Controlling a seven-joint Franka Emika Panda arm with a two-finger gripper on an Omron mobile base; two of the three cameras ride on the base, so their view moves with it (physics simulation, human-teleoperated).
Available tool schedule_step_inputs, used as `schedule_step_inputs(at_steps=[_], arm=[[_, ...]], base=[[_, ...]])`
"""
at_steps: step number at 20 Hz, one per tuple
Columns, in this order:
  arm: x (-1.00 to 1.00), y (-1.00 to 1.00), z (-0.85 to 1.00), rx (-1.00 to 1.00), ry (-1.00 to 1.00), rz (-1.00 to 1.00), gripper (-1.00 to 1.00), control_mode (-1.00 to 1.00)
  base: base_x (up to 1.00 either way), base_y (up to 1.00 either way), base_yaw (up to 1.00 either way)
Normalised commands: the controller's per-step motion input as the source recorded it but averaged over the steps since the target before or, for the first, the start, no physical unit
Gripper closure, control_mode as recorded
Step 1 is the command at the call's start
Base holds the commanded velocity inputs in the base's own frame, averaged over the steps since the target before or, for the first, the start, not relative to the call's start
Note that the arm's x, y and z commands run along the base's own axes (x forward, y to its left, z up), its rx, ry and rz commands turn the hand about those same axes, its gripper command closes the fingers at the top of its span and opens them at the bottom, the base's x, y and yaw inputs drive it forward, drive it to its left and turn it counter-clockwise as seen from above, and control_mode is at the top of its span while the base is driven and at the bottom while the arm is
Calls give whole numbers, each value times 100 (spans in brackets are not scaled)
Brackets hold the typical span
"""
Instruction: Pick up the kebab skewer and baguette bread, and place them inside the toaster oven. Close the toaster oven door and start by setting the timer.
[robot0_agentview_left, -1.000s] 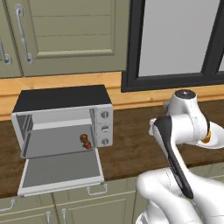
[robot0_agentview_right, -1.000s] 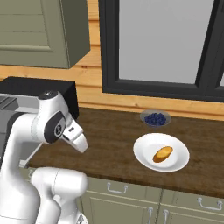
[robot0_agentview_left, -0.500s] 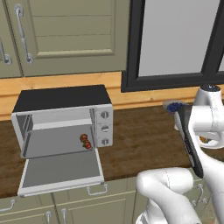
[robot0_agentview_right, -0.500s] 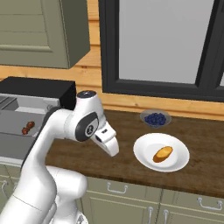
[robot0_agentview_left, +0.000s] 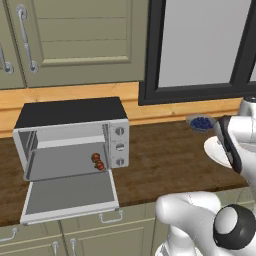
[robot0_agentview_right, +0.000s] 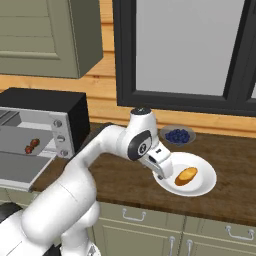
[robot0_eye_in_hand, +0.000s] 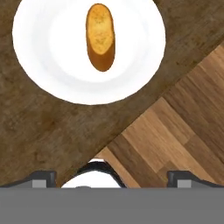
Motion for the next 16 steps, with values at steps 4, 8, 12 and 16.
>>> schedule_step_inputs(at_steps=[4,8,12,16], arm=[[28,-89,-34,0,2,-1,-100,-100],[26,-64,-43,0,0,0,-100,-100],[44,-8,-34,3,0,0,-100,-100],[47,0,-25,7,0,0,-100,-100]], base=[[0,0,0],[0,0,0],[0,0,0],[0,0,0]])
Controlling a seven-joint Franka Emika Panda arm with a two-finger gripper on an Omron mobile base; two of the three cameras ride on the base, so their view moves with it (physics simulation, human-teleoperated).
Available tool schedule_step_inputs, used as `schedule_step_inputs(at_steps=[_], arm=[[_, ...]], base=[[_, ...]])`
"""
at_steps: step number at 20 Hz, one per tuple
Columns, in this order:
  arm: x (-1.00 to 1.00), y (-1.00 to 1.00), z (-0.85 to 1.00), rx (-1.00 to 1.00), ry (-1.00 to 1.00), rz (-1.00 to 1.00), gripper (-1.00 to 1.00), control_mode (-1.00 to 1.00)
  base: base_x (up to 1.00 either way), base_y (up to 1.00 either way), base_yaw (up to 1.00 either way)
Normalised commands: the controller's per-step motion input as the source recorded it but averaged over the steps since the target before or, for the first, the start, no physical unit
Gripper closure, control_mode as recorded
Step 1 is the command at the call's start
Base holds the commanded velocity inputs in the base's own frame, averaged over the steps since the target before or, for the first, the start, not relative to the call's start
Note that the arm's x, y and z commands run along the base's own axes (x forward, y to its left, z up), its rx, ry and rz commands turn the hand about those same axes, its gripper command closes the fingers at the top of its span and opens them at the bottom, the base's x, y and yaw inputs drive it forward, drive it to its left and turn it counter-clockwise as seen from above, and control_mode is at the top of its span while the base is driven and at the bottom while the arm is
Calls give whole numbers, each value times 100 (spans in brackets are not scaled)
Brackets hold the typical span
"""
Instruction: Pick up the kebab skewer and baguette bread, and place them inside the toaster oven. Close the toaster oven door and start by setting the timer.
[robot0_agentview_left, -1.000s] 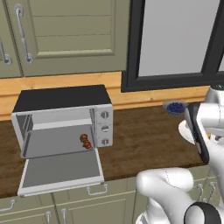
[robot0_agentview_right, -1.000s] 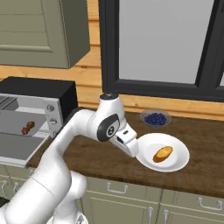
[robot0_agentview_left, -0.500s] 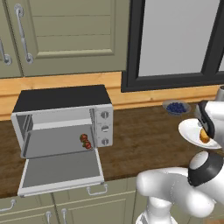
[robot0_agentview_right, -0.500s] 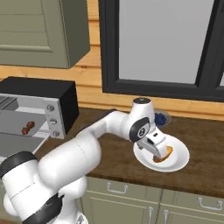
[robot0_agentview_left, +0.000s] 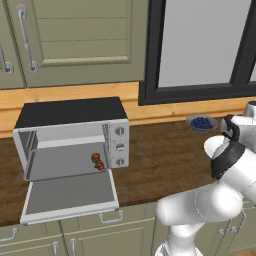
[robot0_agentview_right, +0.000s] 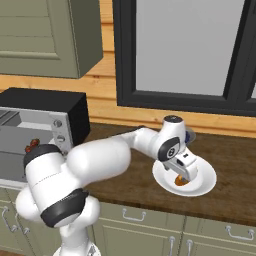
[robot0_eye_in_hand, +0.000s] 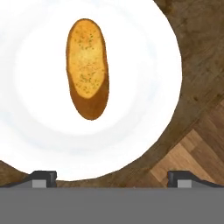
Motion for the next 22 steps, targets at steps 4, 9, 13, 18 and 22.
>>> schedule_step_inputs(at_steps=[4,9,13,18,22], arm=[[39,-4,-27,1,0,0,-100,-100],[35,-3,-19,0,0,0,-100,-100],[24,-13,-22,0,0,0,-100,-100],[9,-23,-23,0,0,0,-100,-100],[17,-4,-25,0,0,0,-100,-100]], base=[[0,0,0],[0,0,0],[0,0,0],[0,0,0],[0,0,0]])
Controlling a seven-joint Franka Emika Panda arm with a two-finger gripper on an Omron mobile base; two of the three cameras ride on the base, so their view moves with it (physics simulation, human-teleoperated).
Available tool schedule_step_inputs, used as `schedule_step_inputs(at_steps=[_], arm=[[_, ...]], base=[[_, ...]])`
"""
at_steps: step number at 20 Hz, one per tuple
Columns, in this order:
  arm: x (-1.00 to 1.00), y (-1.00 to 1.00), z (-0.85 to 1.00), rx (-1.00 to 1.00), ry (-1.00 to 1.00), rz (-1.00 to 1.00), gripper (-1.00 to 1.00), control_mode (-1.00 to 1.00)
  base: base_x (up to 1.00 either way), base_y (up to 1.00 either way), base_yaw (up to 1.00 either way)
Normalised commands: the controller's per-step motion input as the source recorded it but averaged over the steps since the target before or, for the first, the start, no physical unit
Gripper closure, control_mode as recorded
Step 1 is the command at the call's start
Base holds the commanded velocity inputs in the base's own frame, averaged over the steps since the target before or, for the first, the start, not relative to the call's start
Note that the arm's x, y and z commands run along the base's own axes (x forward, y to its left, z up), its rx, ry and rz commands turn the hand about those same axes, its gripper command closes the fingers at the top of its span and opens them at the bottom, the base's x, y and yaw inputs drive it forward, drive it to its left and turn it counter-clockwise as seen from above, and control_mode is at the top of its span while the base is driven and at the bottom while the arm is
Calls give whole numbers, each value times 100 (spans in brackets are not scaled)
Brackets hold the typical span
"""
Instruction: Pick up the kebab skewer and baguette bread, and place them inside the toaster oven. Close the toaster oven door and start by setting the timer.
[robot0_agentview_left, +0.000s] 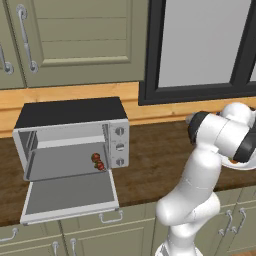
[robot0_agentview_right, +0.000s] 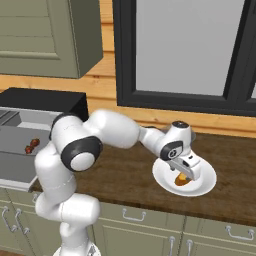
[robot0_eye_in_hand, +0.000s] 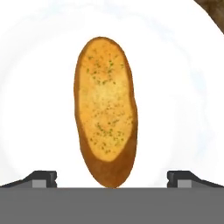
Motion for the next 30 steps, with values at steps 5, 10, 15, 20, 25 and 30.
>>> schedule_step_inputs(at_steps=[5,10,15,20,25,30], arm=[[30,0,-29,0,0,0,-100,-100],[13,-14,-27,0,0,0,-100,-100],[0,-26,-23,0,0,0,-100,-100],[12,-1,-24,0,0,0,-100,-100],[11,8,-24,0,4,0,100,-100],[-2,7,7,0,-1,0,100,-100]], base=[[0,0,0],[0,0,0],[0,0,0],[0,0,0],[0,0,0],[0,0,0]])
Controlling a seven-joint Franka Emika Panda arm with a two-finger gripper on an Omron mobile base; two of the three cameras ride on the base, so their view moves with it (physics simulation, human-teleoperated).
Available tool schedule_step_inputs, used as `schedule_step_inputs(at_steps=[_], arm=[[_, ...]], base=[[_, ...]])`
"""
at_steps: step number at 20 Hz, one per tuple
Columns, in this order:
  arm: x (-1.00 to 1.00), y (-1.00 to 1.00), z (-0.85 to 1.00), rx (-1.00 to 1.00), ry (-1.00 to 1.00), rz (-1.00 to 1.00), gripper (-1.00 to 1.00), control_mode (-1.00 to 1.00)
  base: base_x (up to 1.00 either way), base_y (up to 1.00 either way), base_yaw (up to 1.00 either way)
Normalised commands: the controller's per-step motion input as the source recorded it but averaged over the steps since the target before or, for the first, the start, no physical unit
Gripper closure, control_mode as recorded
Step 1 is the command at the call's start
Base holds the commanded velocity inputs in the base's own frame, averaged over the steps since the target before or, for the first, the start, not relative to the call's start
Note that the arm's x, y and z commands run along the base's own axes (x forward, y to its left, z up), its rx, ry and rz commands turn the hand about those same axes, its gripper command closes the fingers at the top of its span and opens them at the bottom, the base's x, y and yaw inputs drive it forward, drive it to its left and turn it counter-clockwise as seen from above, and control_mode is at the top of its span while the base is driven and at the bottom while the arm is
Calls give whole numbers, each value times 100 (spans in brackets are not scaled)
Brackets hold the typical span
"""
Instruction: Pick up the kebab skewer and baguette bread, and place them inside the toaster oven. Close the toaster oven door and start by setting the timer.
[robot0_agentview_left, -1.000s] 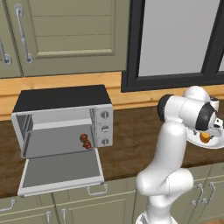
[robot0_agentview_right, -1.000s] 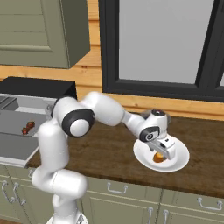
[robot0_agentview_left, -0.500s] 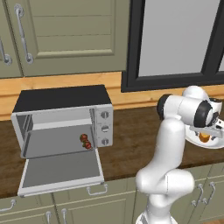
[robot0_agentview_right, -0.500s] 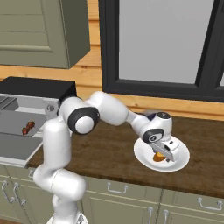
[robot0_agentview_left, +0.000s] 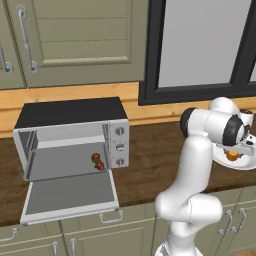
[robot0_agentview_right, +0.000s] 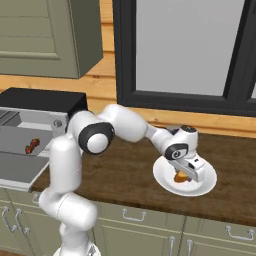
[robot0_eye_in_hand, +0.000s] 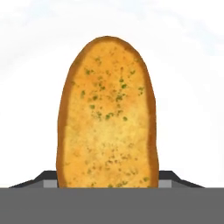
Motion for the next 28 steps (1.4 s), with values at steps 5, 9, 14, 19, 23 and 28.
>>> schedule_step_inputs(at_steps=[5,9,14,19,23,28], arm=[[-61,32,100,3,-3,8,100,-100],[-97,84,100,0,0,23,100,-100],[-84,100,92,-7,0,27,100,-100],[-74,100,59,-9,-1,19,100,-100],[-70,100,39,-2,-3,4,100,-100],[-35,100,32,0,-1,-2,100,-100]], base=[[0,0,0],[0,0,0],[0,0,0],[0,0,0],[0,0,0],[0,0,0]])
